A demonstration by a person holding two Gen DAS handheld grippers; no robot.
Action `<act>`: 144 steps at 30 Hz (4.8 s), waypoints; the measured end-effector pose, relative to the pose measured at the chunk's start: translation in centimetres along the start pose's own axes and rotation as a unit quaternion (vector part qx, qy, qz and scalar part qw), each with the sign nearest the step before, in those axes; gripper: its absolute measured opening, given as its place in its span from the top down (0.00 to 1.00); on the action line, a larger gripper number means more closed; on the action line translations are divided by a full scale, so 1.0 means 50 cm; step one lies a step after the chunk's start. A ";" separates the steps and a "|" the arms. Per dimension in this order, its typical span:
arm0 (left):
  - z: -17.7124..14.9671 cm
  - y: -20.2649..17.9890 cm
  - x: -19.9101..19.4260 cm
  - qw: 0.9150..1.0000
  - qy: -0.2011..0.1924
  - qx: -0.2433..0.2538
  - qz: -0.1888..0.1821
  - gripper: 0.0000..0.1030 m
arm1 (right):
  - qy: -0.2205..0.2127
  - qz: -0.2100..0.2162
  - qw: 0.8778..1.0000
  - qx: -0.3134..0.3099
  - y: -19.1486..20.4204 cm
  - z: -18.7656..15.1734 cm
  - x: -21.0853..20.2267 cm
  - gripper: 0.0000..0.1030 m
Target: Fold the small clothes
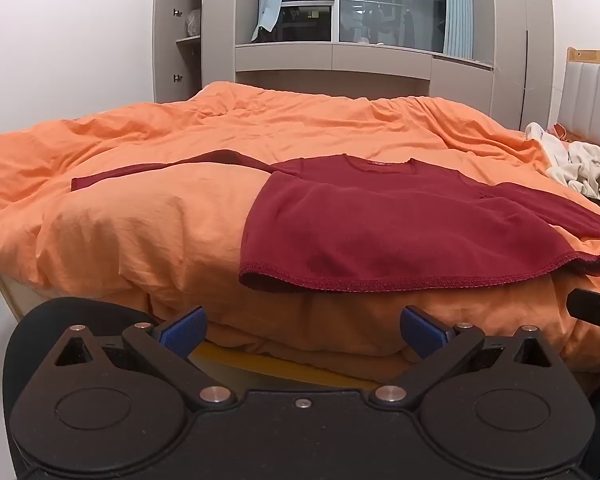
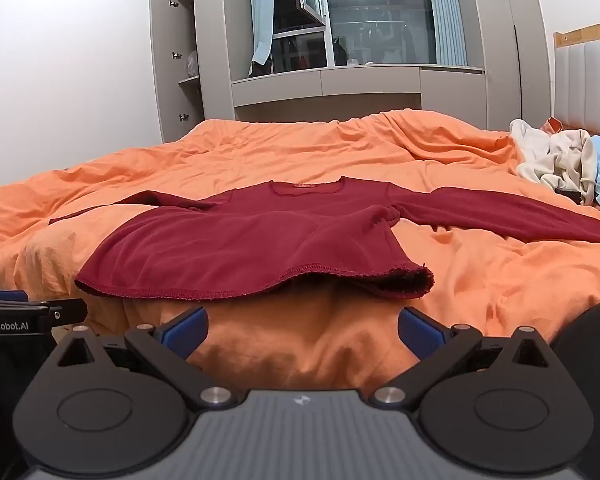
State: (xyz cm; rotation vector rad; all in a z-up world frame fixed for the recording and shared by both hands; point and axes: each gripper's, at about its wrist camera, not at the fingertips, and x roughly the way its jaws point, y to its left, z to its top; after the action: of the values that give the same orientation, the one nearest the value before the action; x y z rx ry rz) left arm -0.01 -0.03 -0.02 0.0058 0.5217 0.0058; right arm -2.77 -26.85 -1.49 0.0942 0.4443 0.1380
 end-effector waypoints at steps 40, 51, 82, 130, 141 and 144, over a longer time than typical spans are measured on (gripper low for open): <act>0.003 0.002 0.006 1.000 0.010 -0.005 0.008 0.00 | 0.008 -0.007 1.000 0.005 -0.001 -0.001 0.000 0.00; 0.003 0.001 0.006 1.000 0.010 -0.004 0.009 0.00 | 0.008 -0.007 1.000 0.006 -0.001 -0.001 -0.001 0.00; 0.008 0.000 0.004 1.000 0.010 0.002 0.009 0.00 | 0.011 -0.005 1.000 0.010 -0.001 -0.001 0.000 0.00; 0.337 -0.389 0.583 0.984 0.062 0.127 -0.105 0.00 | 0.047 -0.174 0.947 0.266 -0.621 0.190 0.357 0.00; 0.307 -0.370 0.632 0.981 0.115 0.110 -0.113 0.00 | 0.074 -0.244 0.920 0.298 -0.708 0.197 0.386 0.00; 0.303 -0.369 0.632 0.980 0.120 0.111 -0.115 0.00 | 0.082 -0.261 0.905 0.324 -0.747 0.193 0.409 0.00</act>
State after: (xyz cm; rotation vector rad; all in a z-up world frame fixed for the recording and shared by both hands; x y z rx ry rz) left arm 34.99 -18.33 -2.77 0.1645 0.7604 -0.2807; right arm 23.89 -61.12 -5.93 0.6166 0.6561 -0.5441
